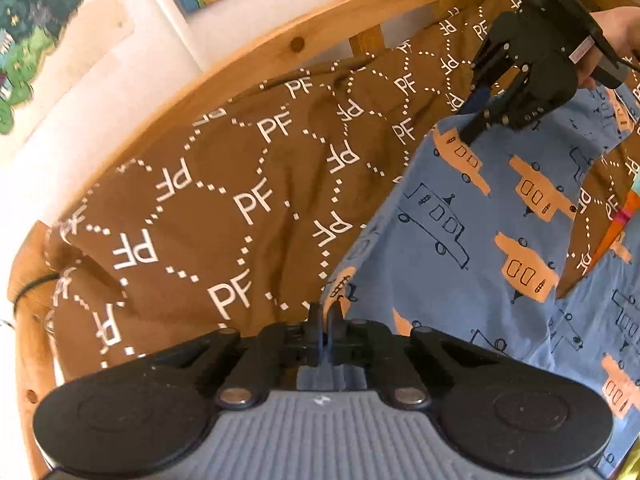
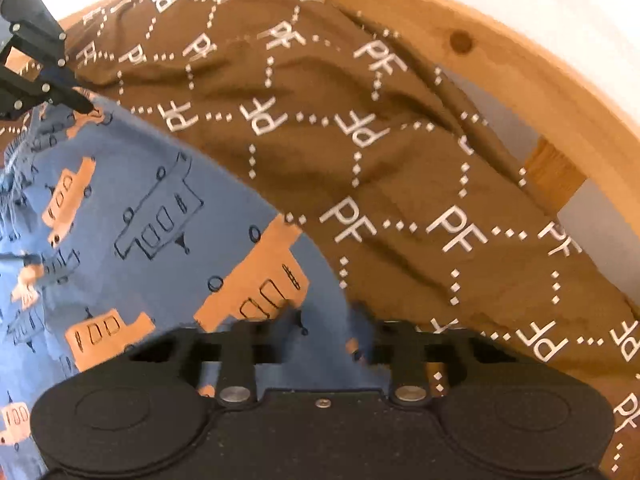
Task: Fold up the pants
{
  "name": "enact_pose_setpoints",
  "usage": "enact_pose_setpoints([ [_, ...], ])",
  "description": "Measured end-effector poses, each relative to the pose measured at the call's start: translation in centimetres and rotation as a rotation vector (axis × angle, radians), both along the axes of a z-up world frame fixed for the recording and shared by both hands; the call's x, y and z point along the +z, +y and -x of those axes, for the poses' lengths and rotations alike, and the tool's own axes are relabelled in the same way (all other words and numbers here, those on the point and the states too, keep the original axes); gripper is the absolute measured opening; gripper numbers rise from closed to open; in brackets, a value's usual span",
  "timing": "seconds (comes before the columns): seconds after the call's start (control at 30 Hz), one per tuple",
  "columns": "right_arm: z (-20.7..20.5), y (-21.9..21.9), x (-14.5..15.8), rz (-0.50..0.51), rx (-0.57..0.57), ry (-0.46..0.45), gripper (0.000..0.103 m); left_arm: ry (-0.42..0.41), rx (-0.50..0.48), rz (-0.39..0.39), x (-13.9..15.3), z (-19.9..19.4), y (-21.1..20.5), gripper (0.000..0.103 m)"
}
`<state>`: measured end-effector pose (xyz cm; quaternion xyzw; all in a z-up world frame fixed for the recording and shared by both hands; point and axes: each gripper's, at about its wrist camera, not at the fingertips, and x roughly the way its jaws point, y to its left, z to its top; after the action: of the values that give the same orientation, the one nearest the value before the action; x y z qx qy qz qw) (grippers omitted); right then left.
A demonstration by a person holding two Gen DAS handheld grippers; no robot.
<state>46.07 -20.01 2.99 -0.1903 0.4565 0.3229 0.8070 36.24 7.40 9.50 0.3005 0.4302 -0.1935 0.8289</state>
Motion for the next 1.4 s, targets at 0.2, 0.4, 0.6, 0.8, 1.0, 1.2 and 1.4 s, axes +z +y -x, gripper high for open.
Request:
enact_pose_setpoints([
  [0.2,4.2,-2.1,1.9,-0.053,-0.003,-0.133,0.004,-0.108,-0.022,-0.022,1.2,2.8,-0.3,0.001],
  [0.4,13.8,-2.7,4.2,-0.042,-0.036,-0.338,0.002,-0.258,-0.119,-0.055,2.0,8.7,-0.9,0.001],
  [0.6,25.2,-1.8,5.2,0.021,-0.060,-0.480,0.001,-0.352,-0.222,-0.061,1.3,16.5,-1.0,0.001],
  [0.8,34.4,-0.2,2.8,0.054,-0.075,-0.514,0.001,-0.267,-0.278,-0.092,-2.9,22.3,-0.9,0.001],
  [1.0,38.4,2.1,-2.3,0.086,-0.052,-0.427,0.001,-0.194,-0.283,-0.149,-7.4,24.9,-0.5,0.001],
  [1.2,39.1,2.0,-2.7,0.039,-0.111,-0.406,0.000,-0.194,-0.280,-0.144,-8.0,25.9,-0.7,0.001],
  [1.4,41.1,1.7,-1.6,0.068,-0.061,-0.433,0.000,-0.157,-0.308,-0.145,-8.1,26.1,-0.1,0.001],
])
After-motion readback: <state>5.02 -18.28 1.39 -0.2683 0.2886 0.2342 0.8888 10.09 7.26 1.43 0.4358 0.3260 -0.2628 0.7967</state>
